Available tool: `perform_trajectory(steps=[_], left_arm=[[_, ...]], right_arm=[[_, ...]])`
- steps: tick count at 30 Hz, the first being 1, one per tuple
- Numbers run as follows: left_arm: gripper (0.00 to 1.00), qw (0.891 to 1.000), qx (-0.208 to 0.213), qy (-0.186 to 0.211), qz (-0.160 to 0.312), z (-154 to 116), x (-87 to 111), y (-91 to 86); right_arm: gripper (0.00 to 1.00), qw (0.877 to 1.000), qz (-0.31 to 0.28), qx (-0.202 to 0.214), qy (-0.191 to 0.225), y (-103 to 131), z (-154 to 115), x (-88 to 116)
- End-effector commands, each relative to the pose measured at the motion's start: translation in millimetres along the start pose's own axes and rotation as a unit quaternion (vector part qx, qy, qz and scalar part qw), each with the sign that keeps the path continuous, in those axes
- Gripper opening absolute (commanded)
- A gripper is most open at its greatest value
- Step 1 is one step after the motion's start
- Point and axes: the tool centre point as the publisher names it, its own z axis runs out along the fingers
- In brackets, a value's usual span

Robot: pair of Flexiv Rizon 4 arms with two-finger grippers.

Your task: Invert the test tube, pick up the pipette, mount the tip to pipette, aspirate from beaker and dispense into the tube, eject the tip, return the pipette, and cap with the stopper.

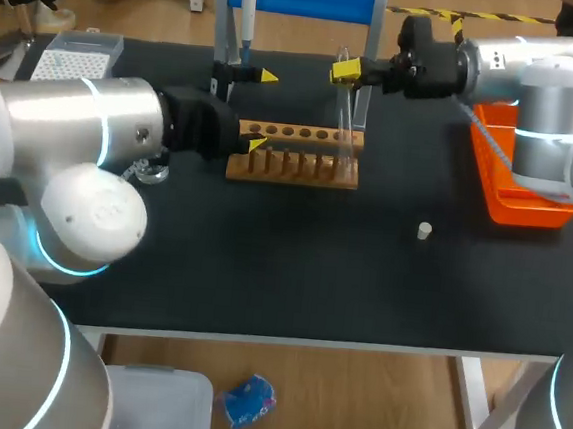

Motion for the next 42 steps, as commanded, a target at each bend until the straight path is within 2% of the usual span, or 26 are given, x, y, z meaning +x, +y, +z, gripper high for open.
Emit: perform_trajectory(steps=[1, 3, 5, 15, 18, 21, 25, 32, 35, 36, 42], left_arm=[[1.0, 0.968, 0.004, -0.182, 0.175, 0.8, 7.1, -6.3], [1.0, 0.965, 0.03, -0.187, 0.181, 1.3, 8.3, -9.8], [1.0, 0.969, 0.022, -0.164, 0.186, 4.4, 10.0, -9.7], [1.0, 0.969, 0.022, -0.164, 0.186, 4.4, 10.0, -9.7], [1.0, 0.968, 0.081, -0.201, 0.123, 1.1, 7.0, -15.4], [1.0, 0.962, 0.133, -0.206, 0.117, 0.5, 6.2, -22.4], [1.0, 0.962, 0.134, -0.195, 0.138, 3.9, 4.4, -24.0], [1.0, 0.95, 0.167, -0.223, 0.143, 14.2, 4.5, -34.8], [1.0, 0.951, 0.175, -0.216, 0.136, 21.5, 7.6, -40.2], [1.0, 0.951, 0.163, -0.215, 0.149, 22.6, 7.4, -41.5], [1.0, 0.951, 0.163, -0.215, 0.149, 22.6, 7.4, -41.5]], right_arm=[[0.0, 0.997, 0.071, -0.011, -0.02, -4.8, -6.0, 2.5], [0.0, 0.995, 0.093, -0.013, -0.027, -7.7, -8.1, 1.1], [0.0, 0.995, 0.09, -0.02, -0.029, -7.6, -9.1, 0.1], [0.0, 0.995, 0.09, -0.02, -0.029, -7.6, -9.1, 0.1], [0.0, 0.995, 0.095, -0.018, -0.029, -9.0, -9.2, -2.3], [0.0, 0.994, 0.106, -0.014, -0.022, -10.3, -8.6, -5.5], [0.0, 0.993, 0.117, -0.011, -0.017, -10.0, -6.3, -7.6], [0.0, 0.99, 0.137, -0.009, -0.01, -9.1, -3.4, -15.1], [0.0, 0.992, 0.125, -0.01, -0.011, -6.8, -3.1, -18.3], [0.0, 0.992, 0.125, -0.01, -0.011, -6.8, -3.1, -18.3], [0.0, 0.992, 0.125, -0.01, -0.011, -6.8, -3.1, -18.3]])
